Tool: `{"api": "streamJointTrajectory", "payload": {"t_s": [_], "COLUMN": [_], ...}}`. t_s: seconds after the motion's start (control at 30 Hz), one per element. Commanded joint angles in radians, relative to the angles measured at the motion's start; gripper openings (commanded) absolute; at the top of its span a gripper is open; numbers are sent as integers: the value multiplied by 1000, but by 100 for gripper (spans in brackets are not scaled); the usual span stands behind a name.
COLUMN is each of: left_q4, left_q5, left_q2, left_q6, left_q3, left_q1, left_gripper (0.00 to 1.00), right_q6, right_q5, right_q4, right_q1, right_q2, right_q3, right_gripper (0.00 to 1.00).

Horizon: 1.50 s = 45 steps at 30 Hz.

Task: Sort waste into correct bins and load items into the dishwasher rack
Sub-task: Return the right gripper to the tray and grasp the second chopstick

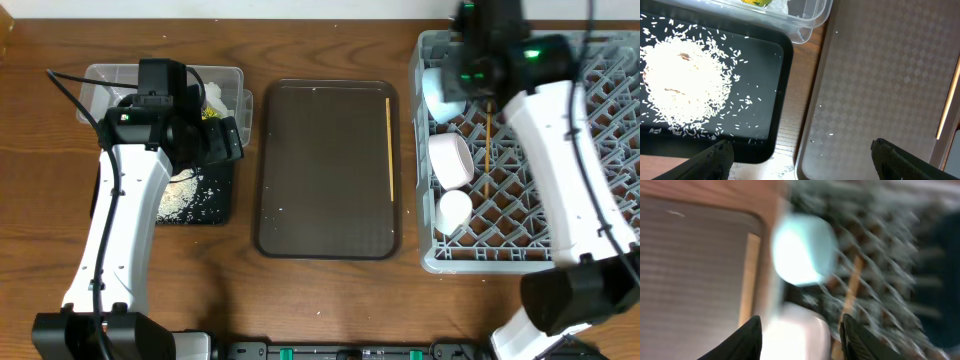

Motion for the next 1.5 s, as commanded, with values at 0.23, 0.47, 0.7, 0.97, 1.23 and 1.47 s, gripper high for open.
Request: {"api": "streamJointTrajectory", "payload": {"t_s": [0.23,0.47,0.7,0.97,1.23,1.47], "left_q4": [0,0,0,0,0,0], "left_q5": [6,6,6,6,6,6], "left_q2": [-8,-8,-8,-8,-8,-8], "left_q6": [-5,-5,-5,-5,-5,-5], "left_q3": [18,18,18,18,18,18], "left_q1": [3,3,3,3,3,3], "left_gripper": [90,91,90,91,90,91], "right_q6": [210,243,263,265,266,269], "right_q5": [41,43,144,138,139,133], "right_q4": [51,74,93,86,89,89], "right_q1": [213,217,215,212,209,195], "right_q2": [191,367,436,523,549,555], "right_q3": [8,8,8,8,8,6], "right_gripper": [50,51,54,54,53,51]}}
